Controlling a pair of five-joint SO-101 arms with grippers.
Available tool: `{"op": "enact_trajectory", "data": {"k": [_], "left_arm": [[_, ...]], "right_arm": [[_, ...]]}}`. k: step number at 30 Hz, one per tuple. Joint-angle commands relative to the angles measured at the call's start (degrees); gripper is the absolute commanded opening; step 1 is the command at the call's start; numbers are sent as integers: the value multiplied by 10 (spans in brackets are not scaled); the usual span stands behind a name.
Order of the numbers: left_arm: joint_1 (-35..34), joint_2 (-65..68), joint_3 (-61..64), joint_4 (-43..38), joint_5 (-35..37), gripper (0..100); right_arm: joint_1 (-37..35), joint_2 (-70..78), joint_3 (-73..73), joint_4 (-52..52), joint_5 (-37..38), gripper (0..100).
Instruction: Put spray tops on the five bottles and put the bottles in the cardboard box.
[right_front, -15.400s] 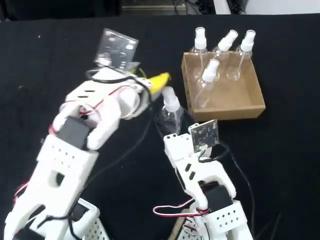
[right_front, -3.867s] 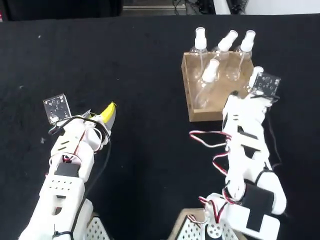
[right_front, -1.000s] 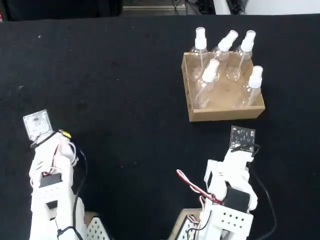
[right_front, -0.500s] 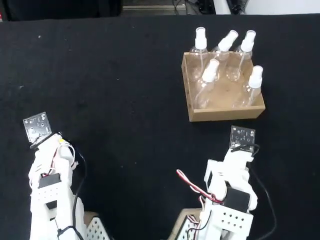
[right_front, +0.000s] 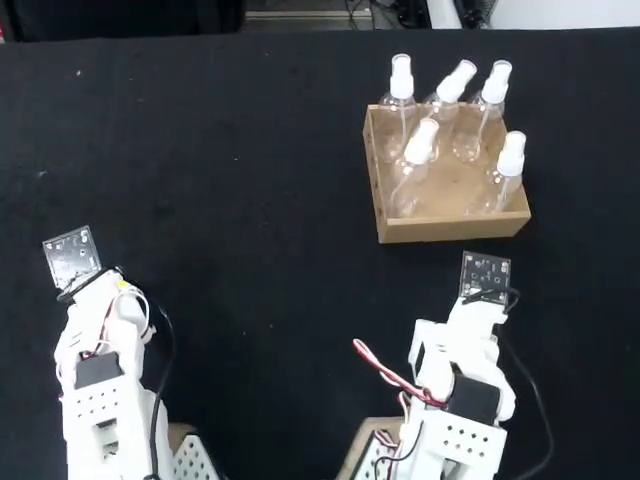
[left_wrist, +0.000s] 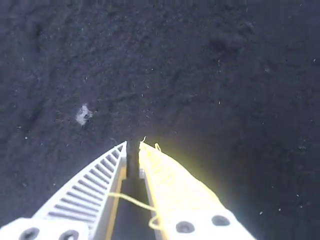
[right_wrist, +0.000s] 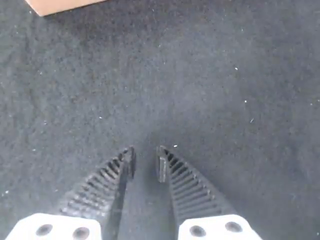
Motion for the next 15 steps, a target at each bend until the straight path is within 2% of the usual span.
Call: {"op": "enact_trajectory", "data": {"k": [1, 5, 14, 15], "left_arm": [[-1, -50, 15, 83, -3, 48], [-1, -121, 15, 175, -3, 48], [-1, -311, 11, 461, -3, 48], [-2, -325, 11, 463, -3, 48]], "right_arm": [[-4, -53, -5, 4, 4, 44], [-4, -53, -5, 4, 4, 44], [-4, -53, -5, 4, 4, 44], [-4, -53, -5, 4, 4, 44]]}}
